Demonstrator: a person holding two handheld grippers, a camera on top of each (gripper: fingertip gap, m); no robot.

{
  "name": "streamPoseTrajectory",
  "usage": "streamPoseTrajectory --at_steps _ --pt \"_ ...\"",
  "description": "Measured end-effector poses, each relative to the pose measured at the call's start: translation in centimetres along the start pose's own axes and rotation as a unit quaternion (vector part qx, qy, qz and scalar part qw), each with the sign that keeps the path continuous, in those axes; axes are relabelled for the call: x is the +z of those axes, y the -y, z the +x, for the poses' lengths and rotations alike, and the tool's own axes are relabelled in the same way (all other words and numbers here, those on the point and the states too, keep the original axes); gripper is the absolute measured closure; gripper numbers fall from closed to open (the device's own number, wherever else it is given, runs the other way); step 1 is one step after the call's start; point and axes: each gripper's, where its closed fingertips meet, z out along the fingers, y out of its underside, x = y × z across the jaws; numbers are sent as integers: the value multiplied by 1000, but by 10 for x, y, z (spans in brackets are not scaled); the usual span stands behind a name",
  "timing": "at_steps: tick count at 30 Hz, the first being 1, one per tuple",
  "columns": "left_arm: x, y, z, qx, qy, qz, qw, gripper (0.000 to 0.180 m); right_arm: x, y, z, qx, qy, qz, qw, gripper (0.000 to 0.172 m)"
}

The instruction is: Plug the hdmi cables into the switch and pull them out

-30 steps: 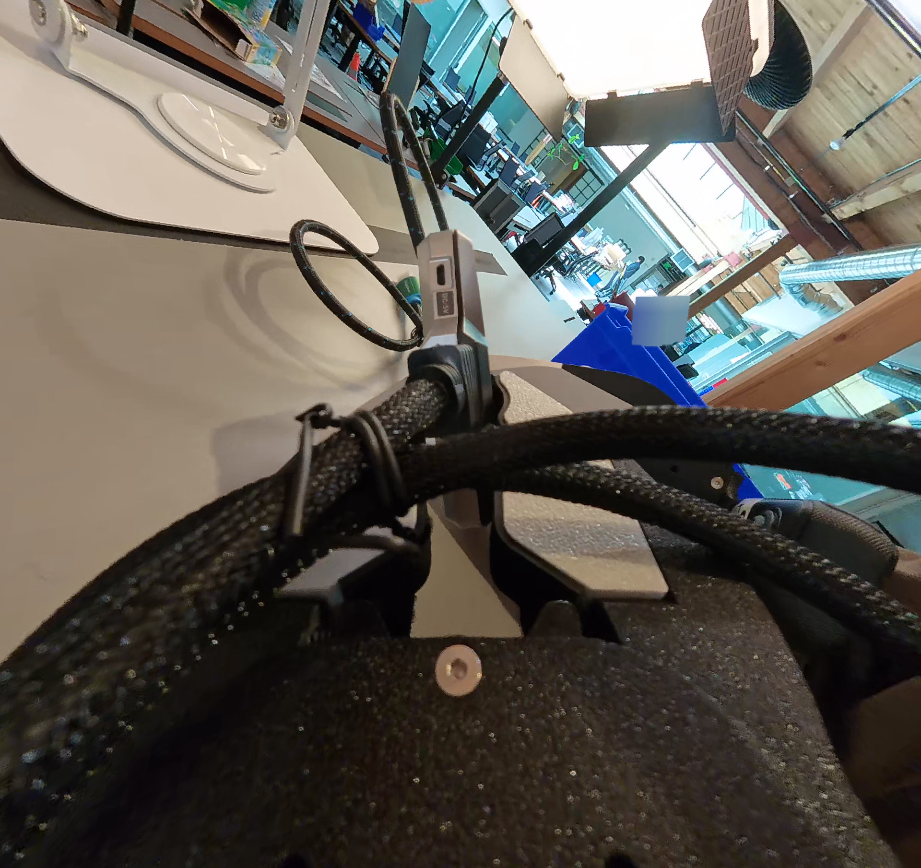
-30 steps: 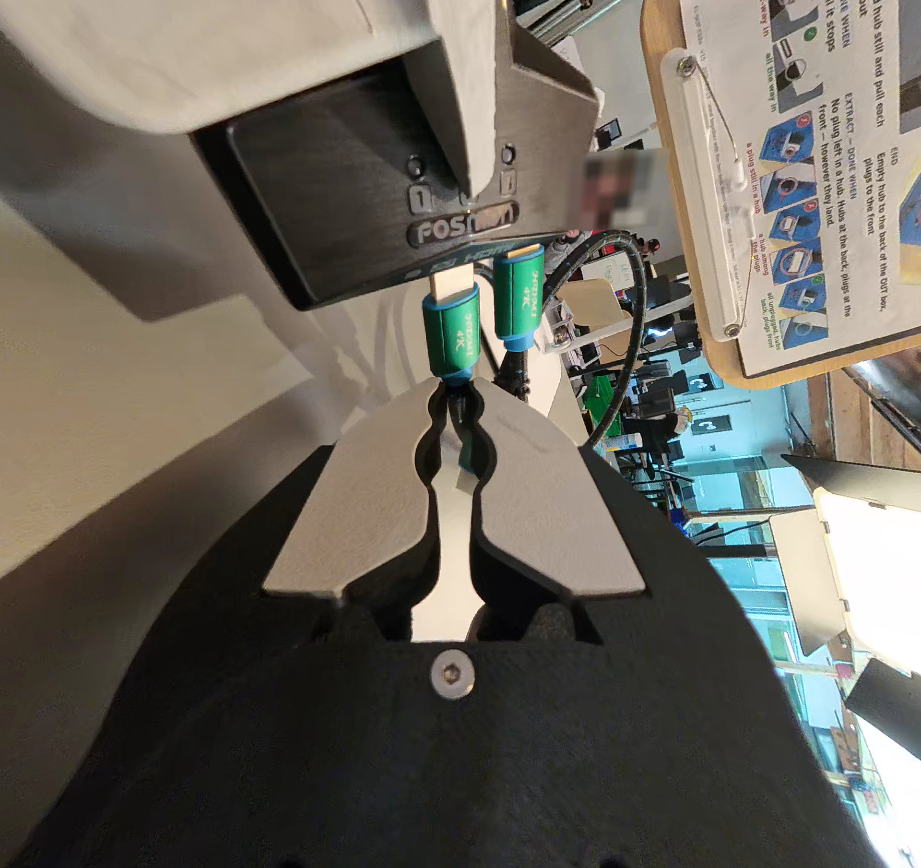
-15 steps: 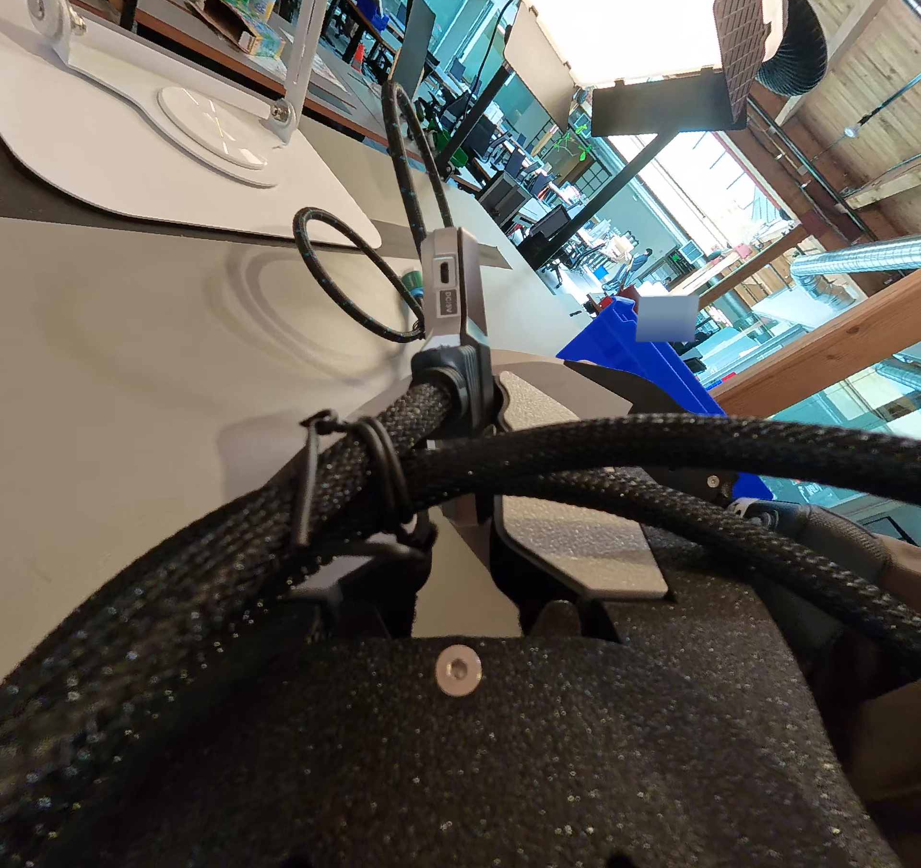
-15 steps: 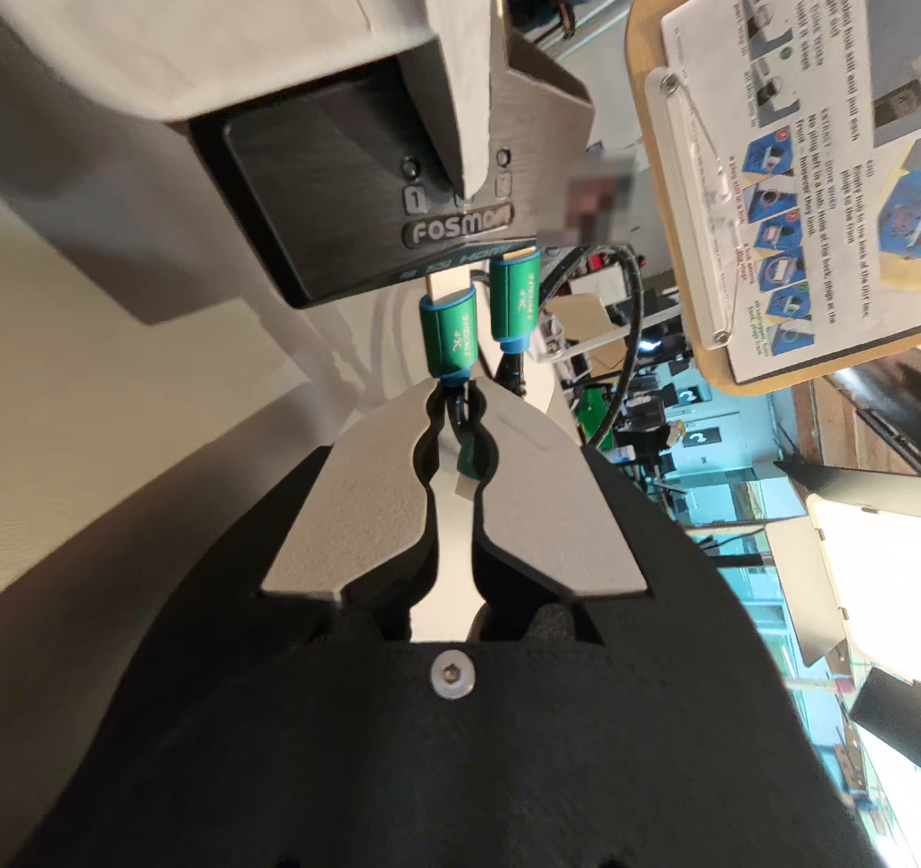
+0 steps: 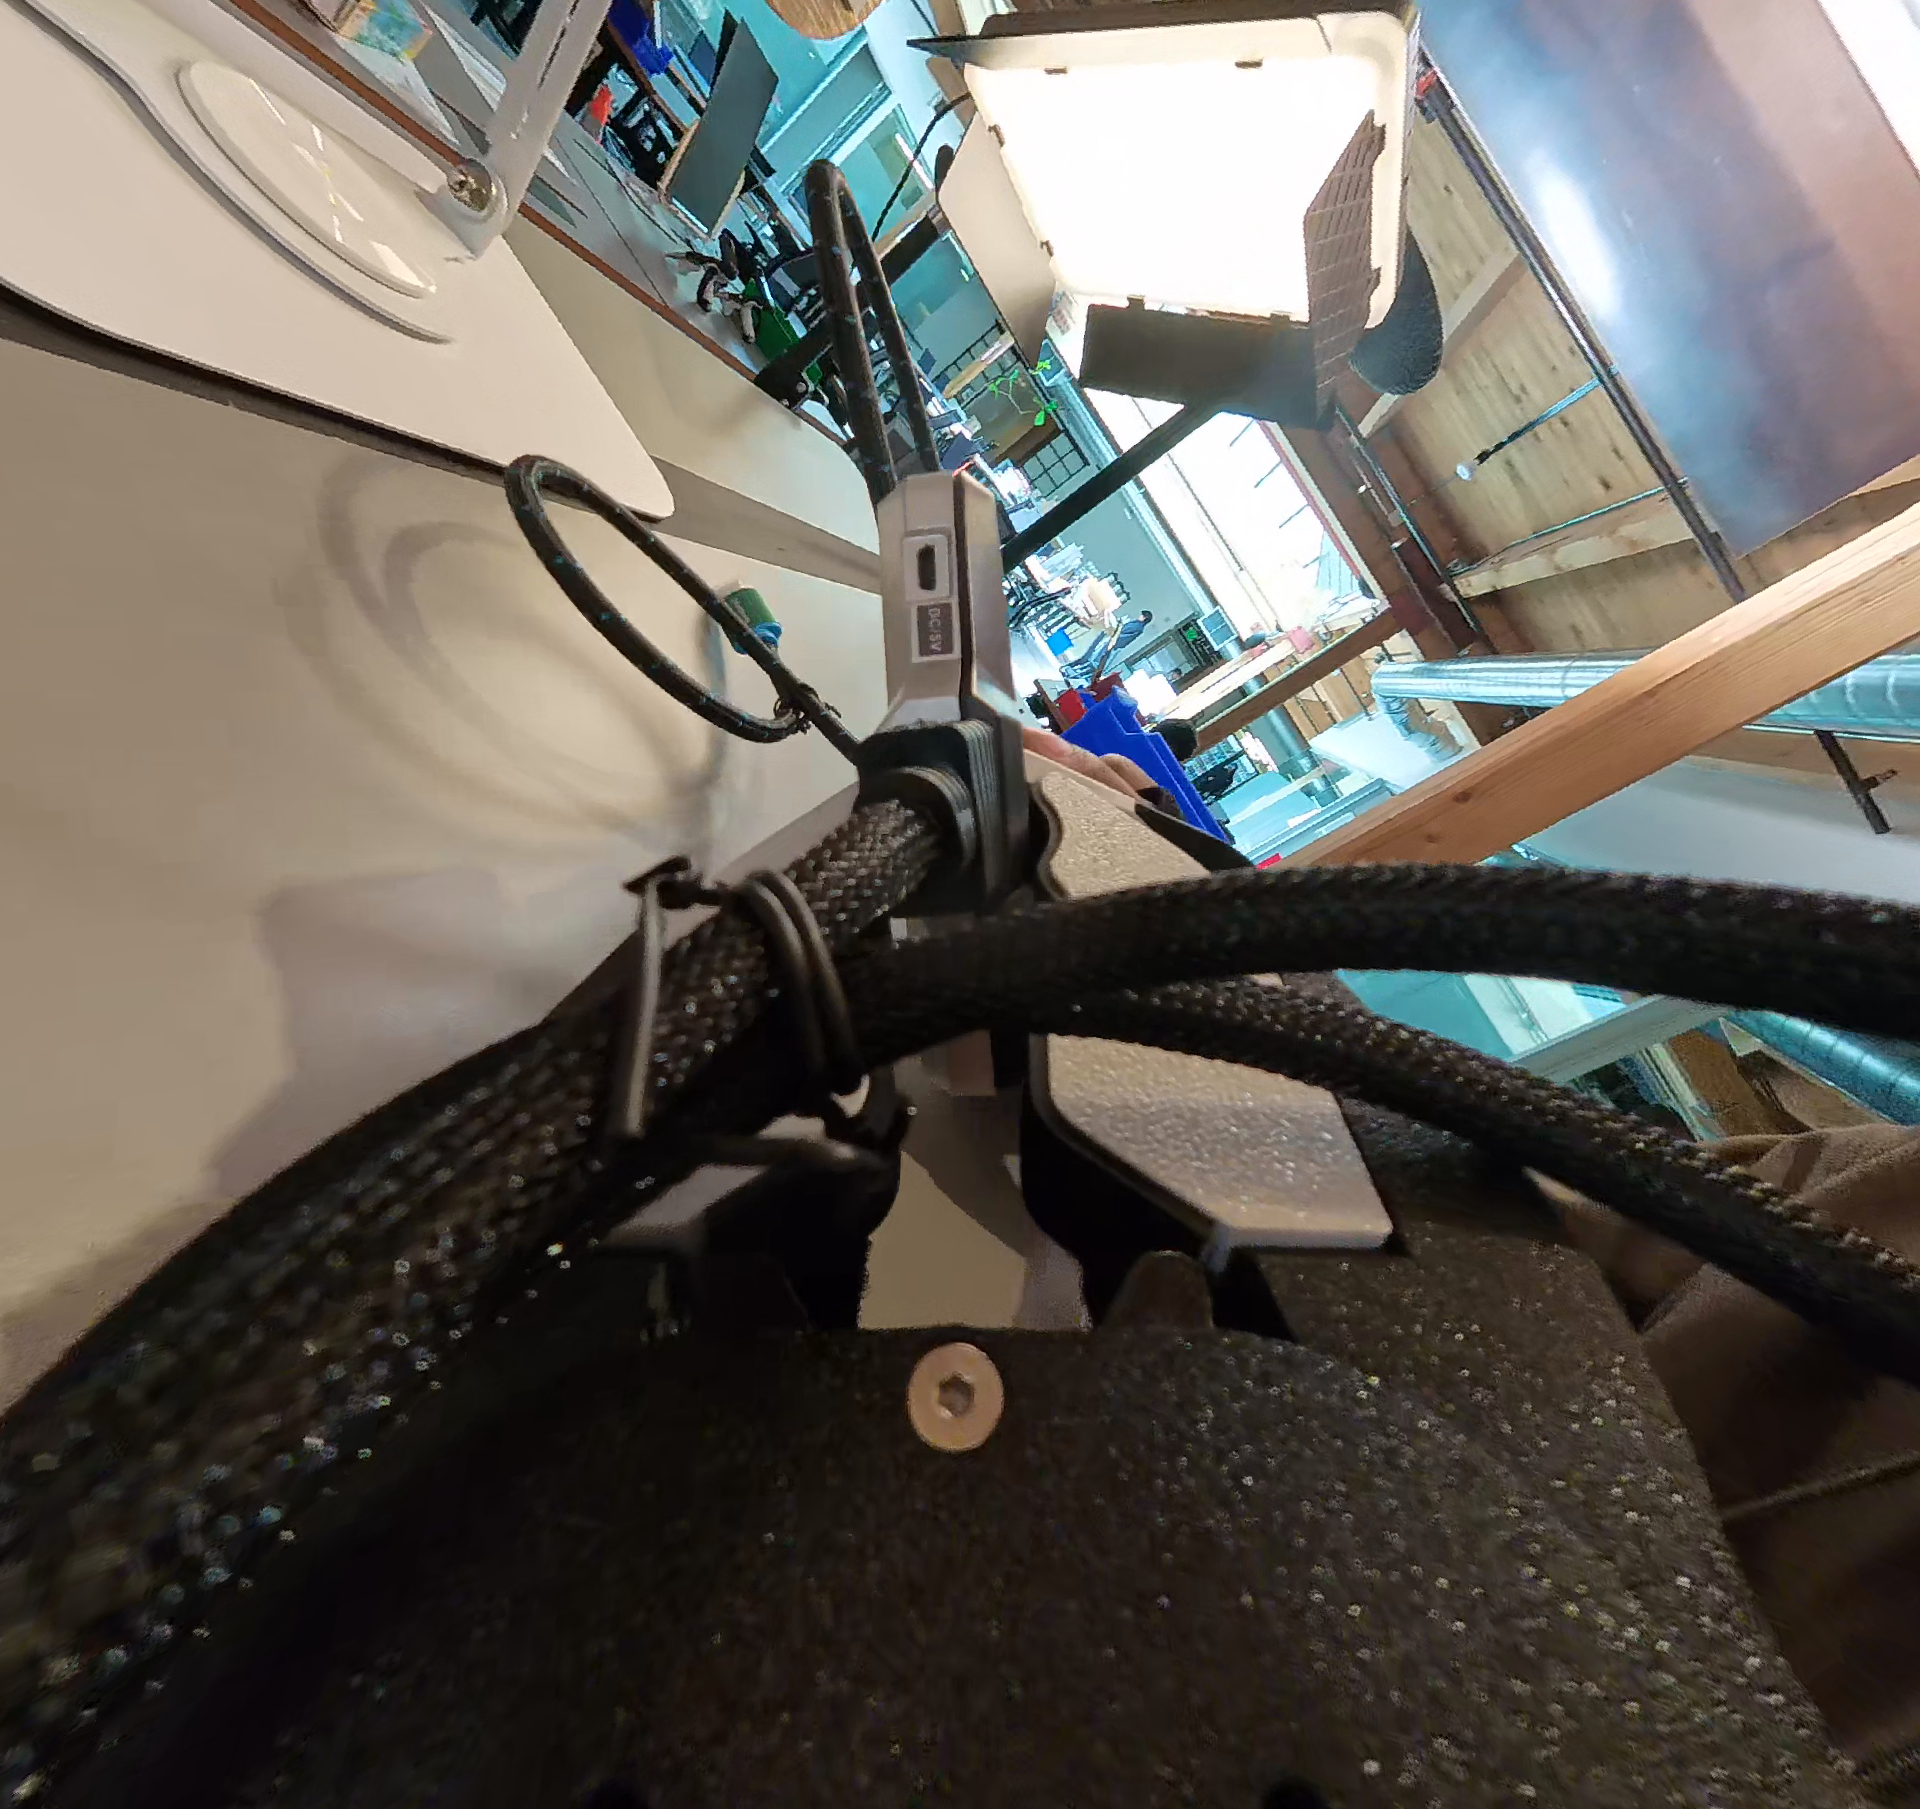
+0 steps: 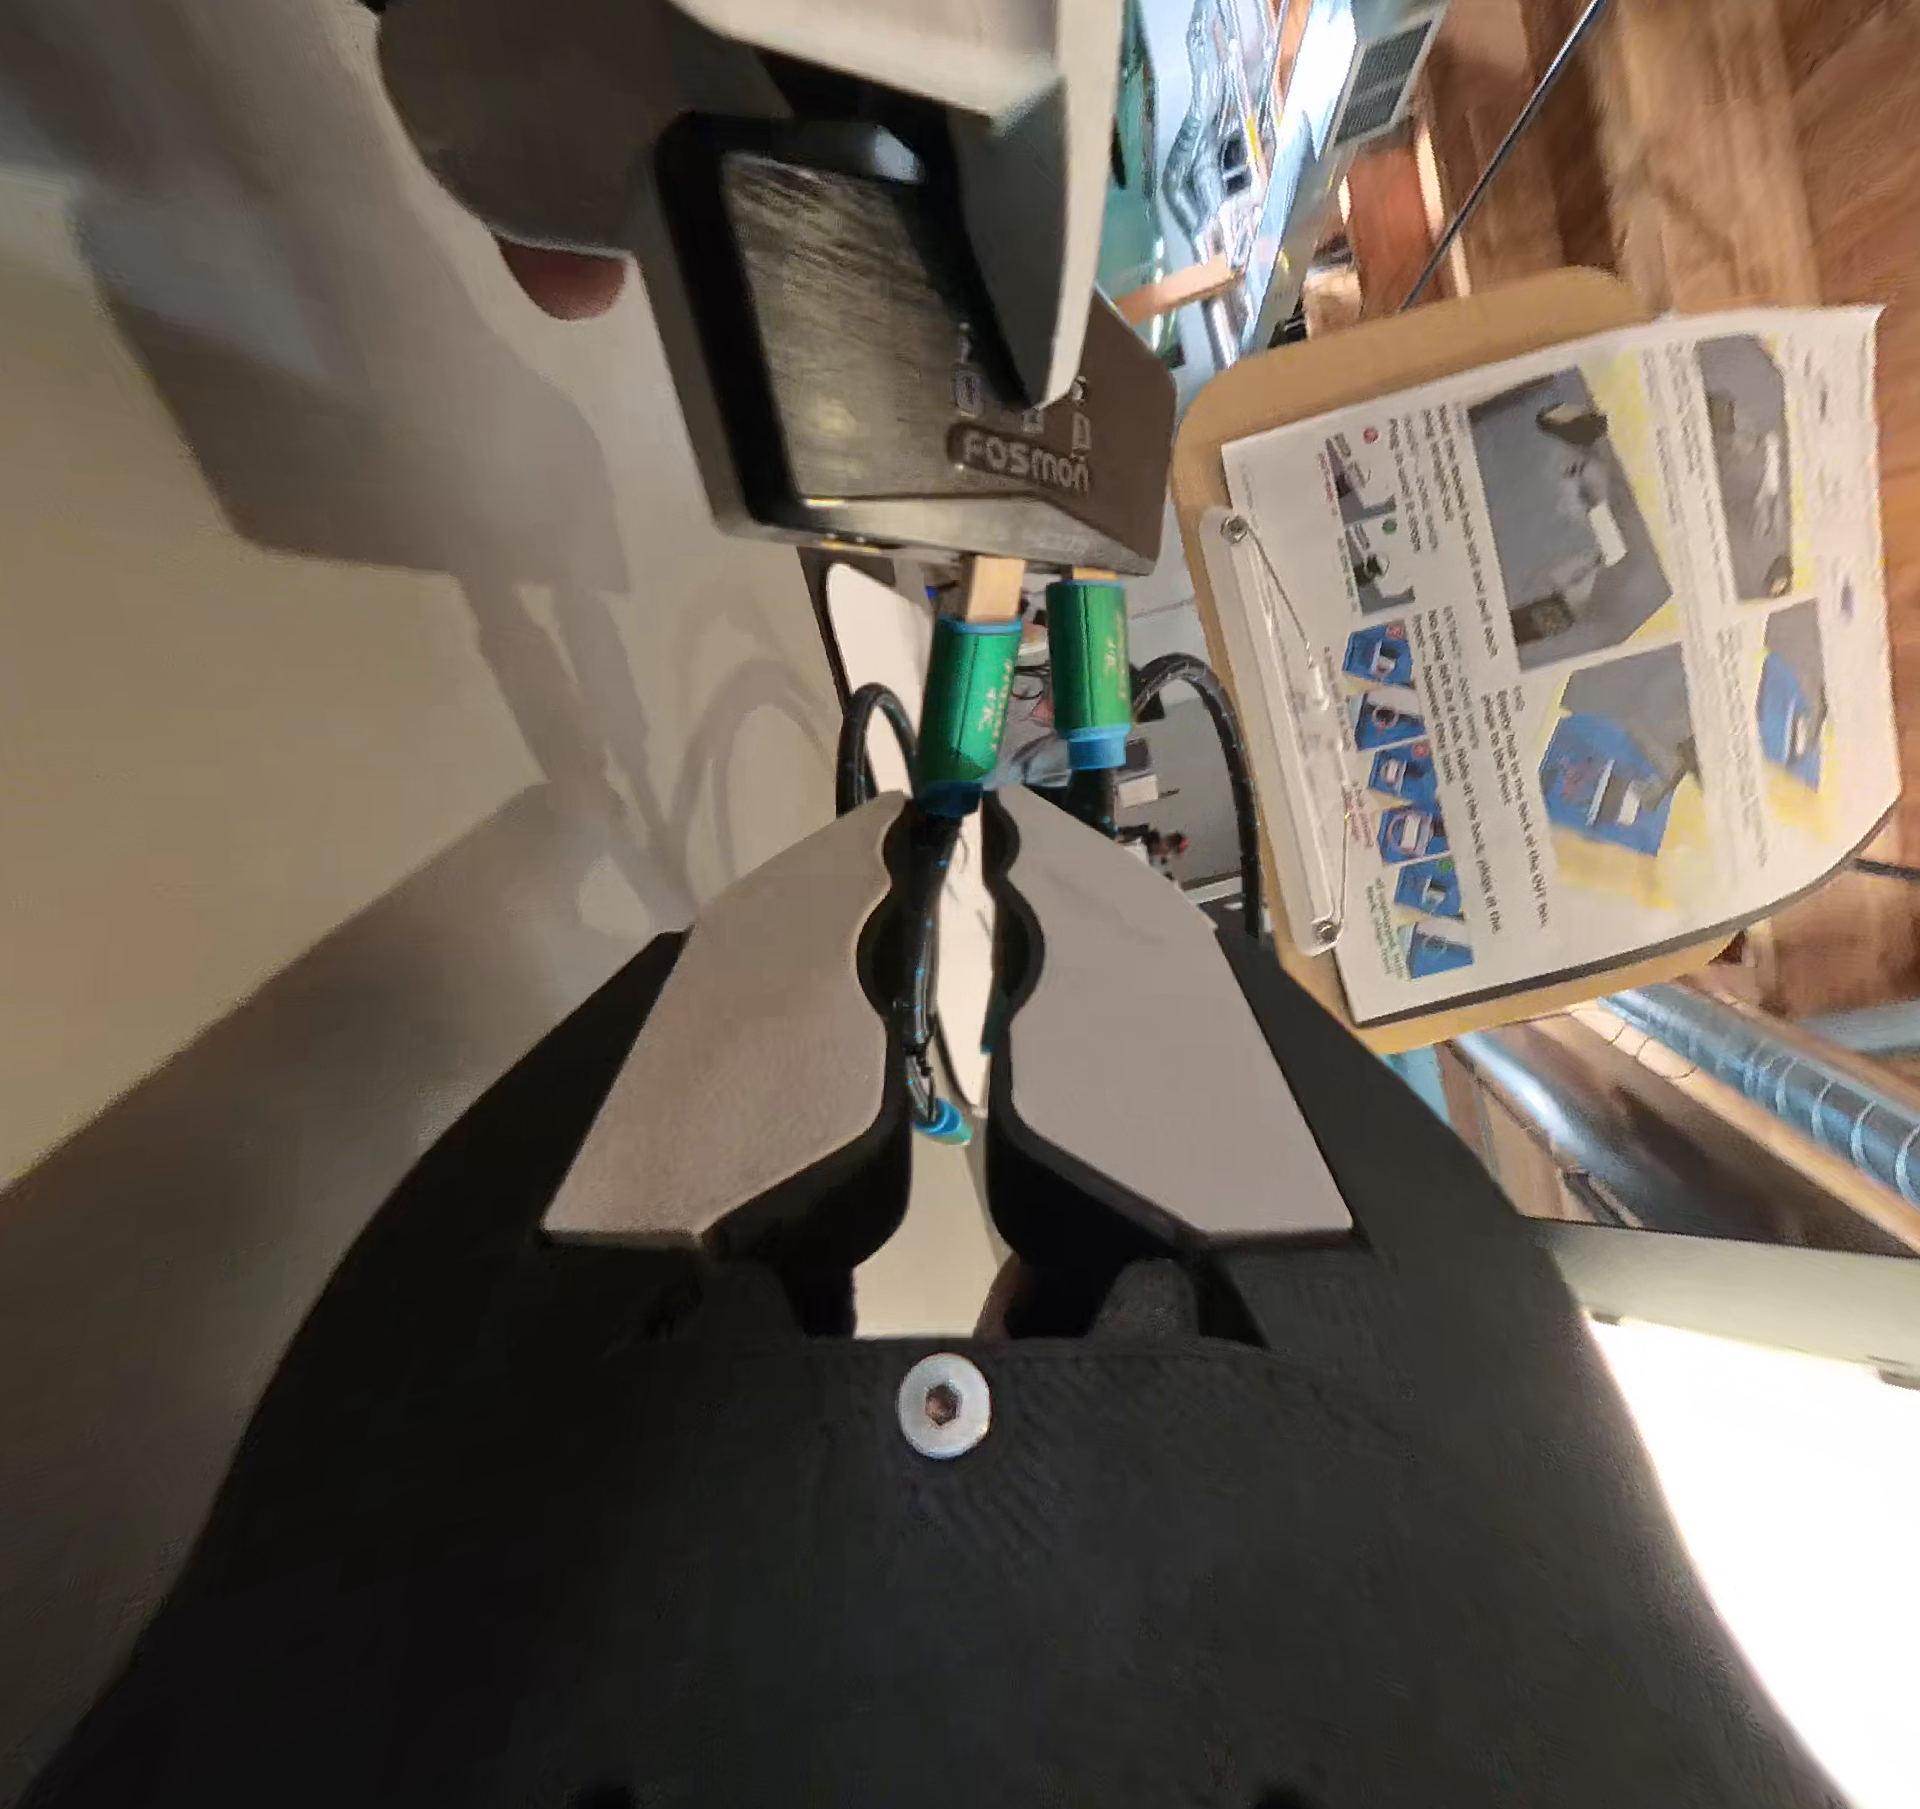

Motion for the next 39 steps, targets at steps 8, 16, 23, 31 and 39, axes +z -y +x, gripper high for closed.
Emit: streamPoseTrajectory --at_steps 8,16,23,31,39 --pt "-5 1 -7 28 41 -4 999 159 -1 3 -2 -28 -3 1 1000 164" --pt "-4 -2 -11 14 45 -8 999 161 0 1 -8 -11 16 2 1000 160" --pt "-1 -7 -13 24 61 -20 998 166 0 0 -14 6 41 8 999 152" --pt "-2 -5 -14 5 55 -15 998 159 1 2 -16 6 44 10 999 158" --pt "-1 -8 -17 9 67 -25 997 162 1 1 -17 0 51 -2 999 159"
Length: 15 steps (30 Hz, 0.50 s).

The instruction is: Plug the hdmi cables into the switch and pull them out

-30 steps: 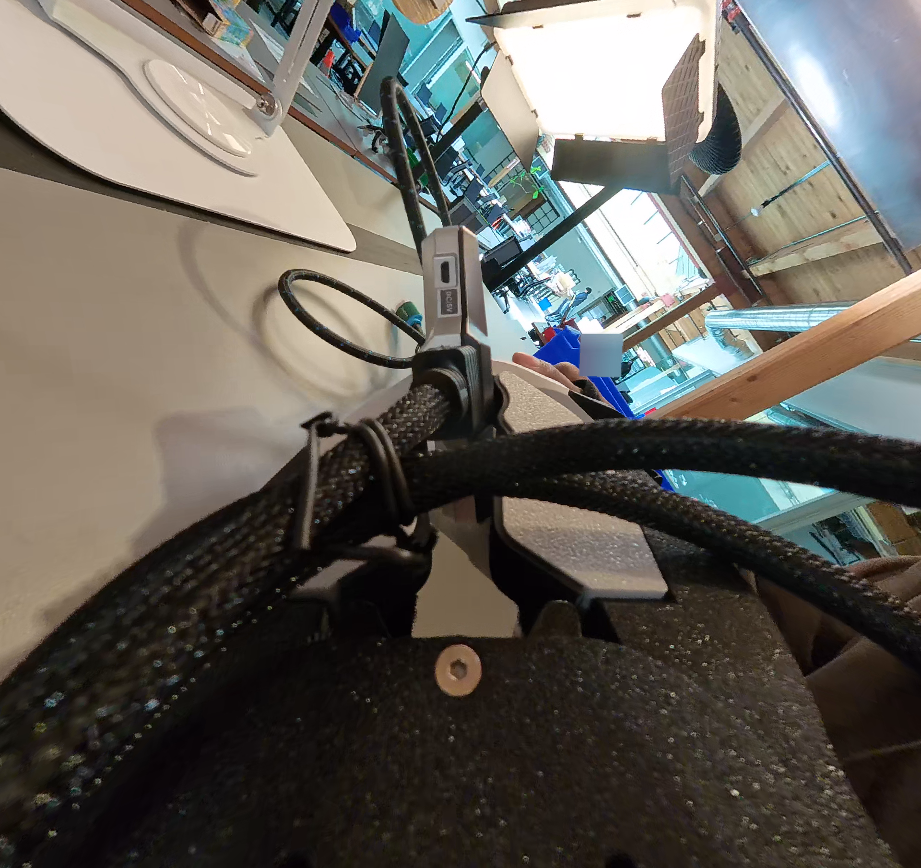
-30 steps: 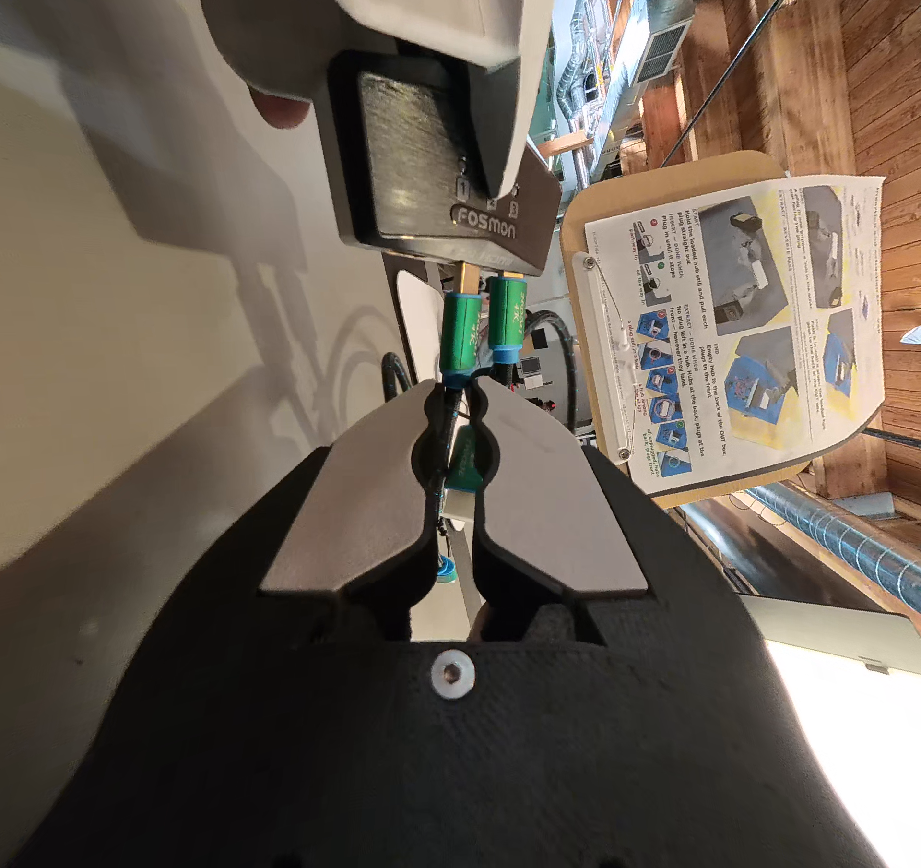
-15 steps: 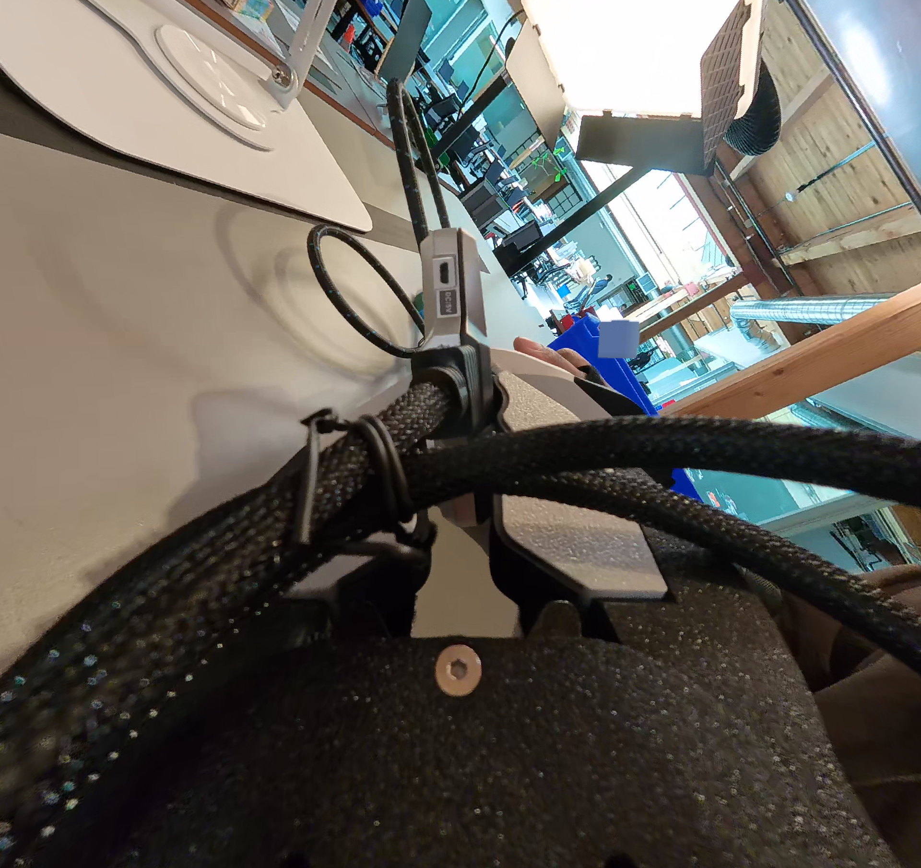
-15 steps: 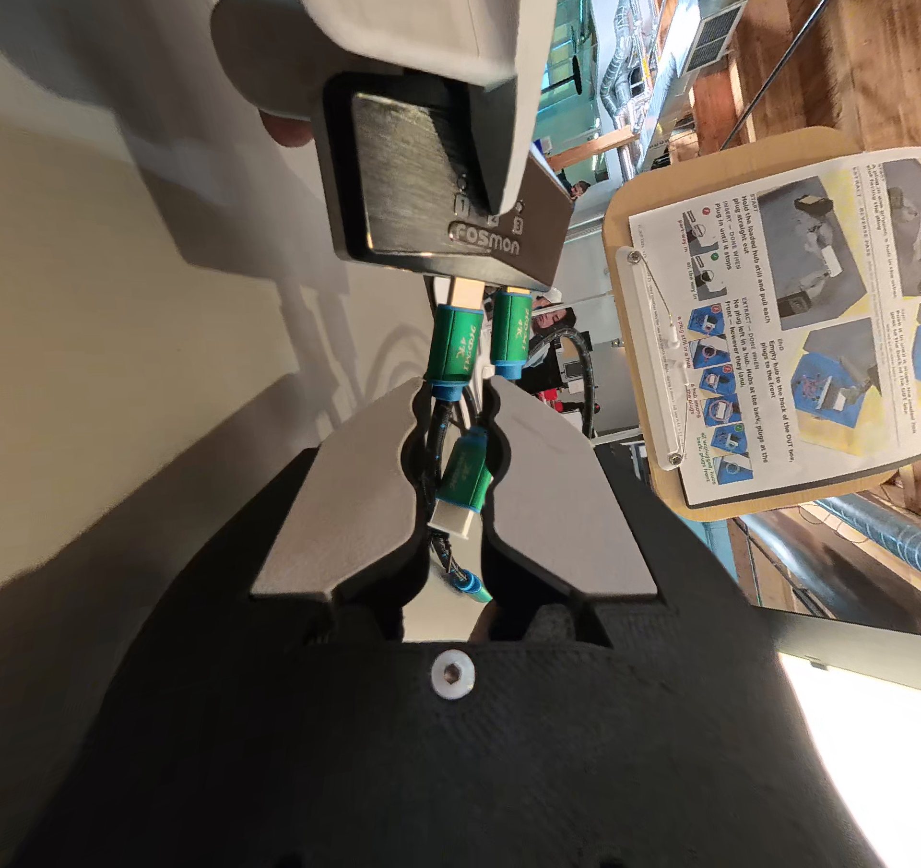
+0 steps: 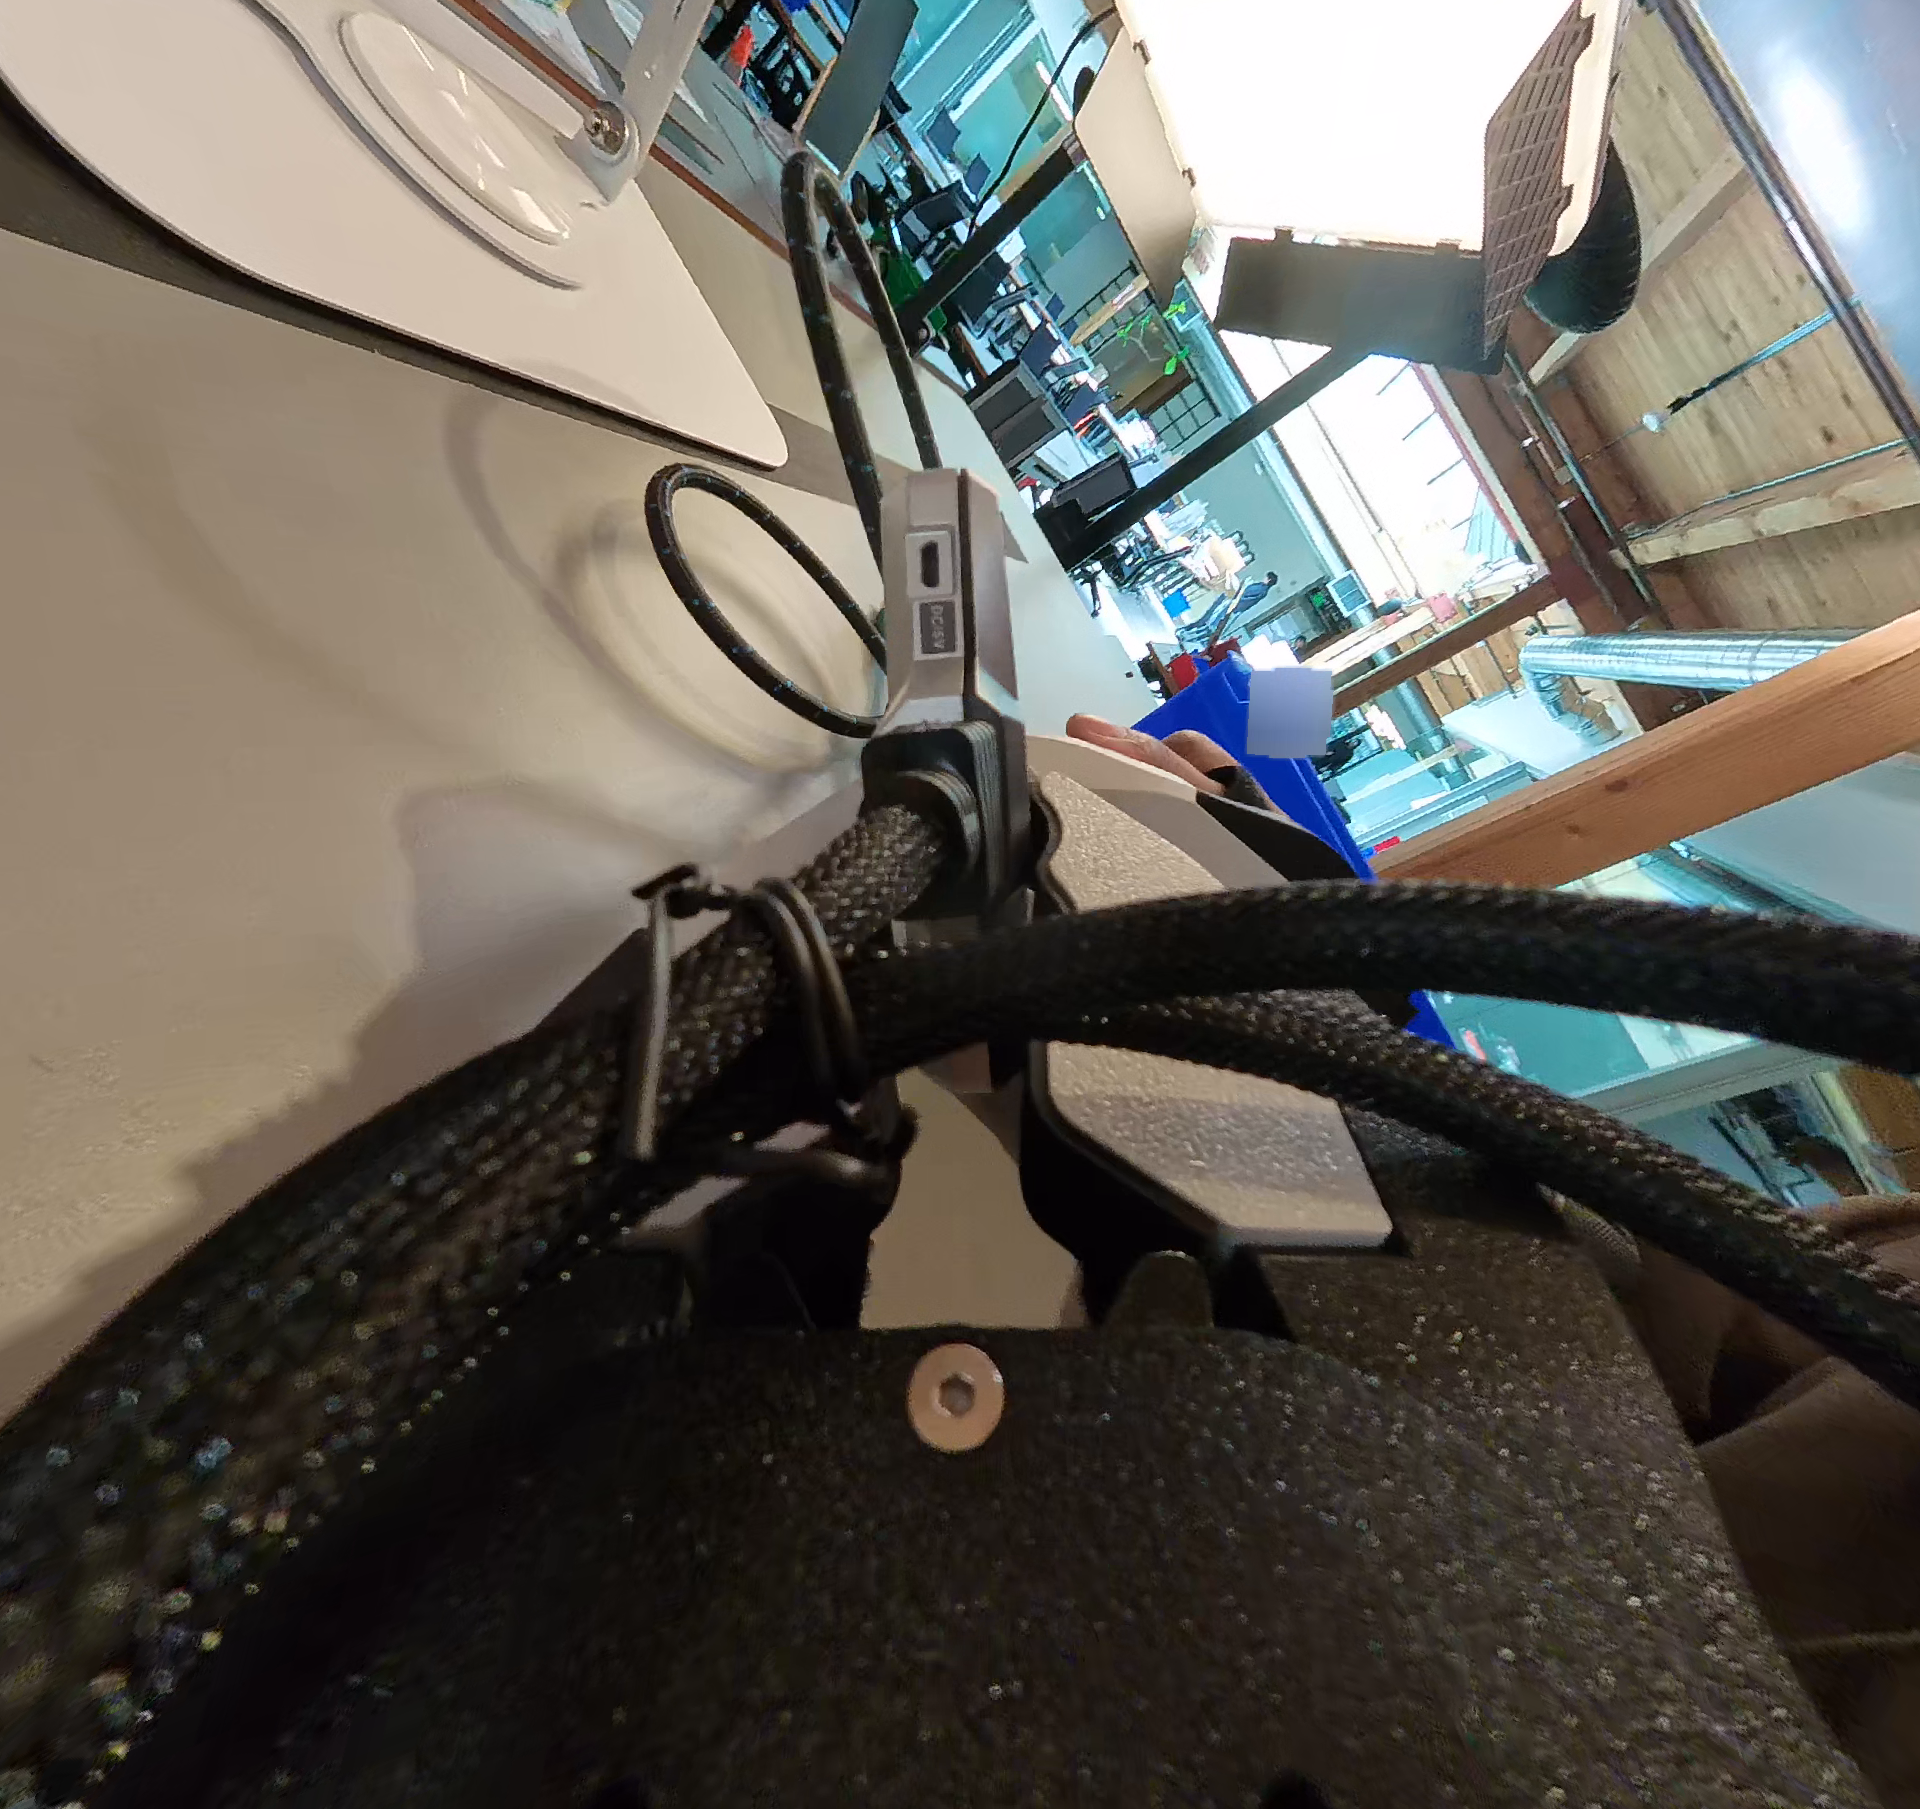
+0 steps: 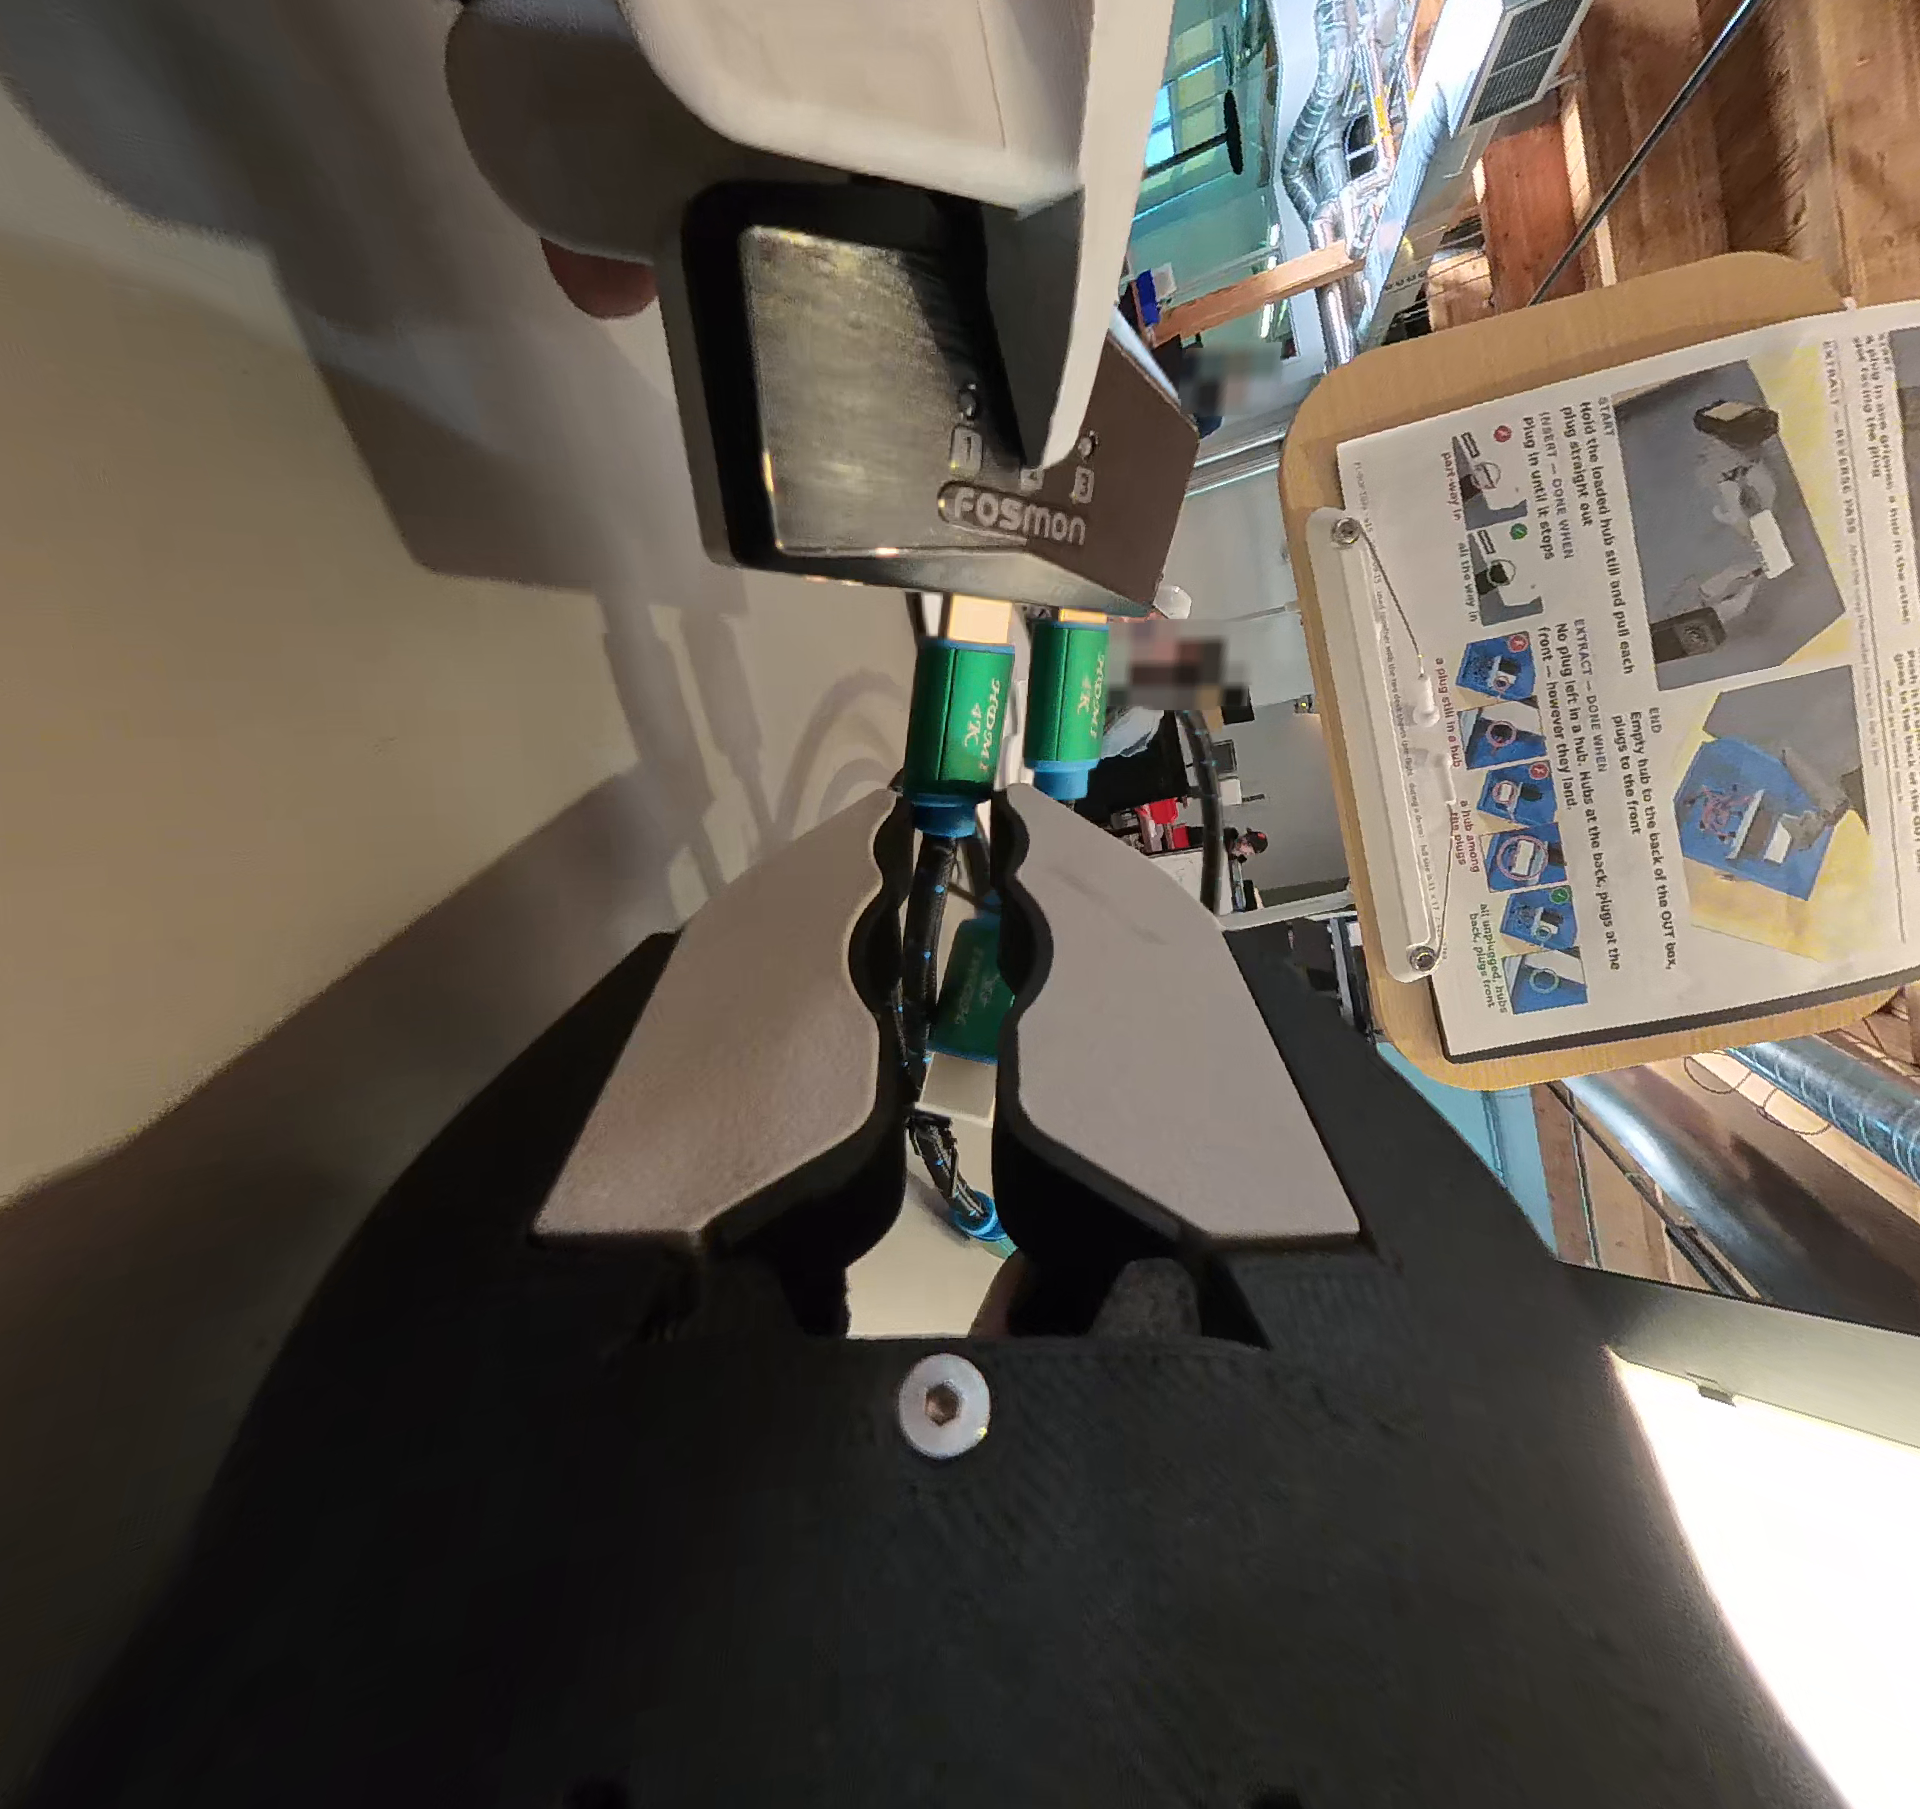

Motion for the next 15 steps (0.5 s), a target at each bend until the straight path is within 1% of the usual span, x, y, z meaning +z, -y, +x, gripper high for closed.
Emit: streamPoseTrajectory --at_steps 5,12,15 --pt "1 -4 1 27 11 -15 999 160 -1 0 -1 -14 2 -1 1000 159" --pt "3 -2 5 48 18 -9 999 159 0 0 4 -12 -7 -9 1000 159" --pt "3 4 6 42 -2 17 999 161 1 0 10 29 -15 -6 999 159"
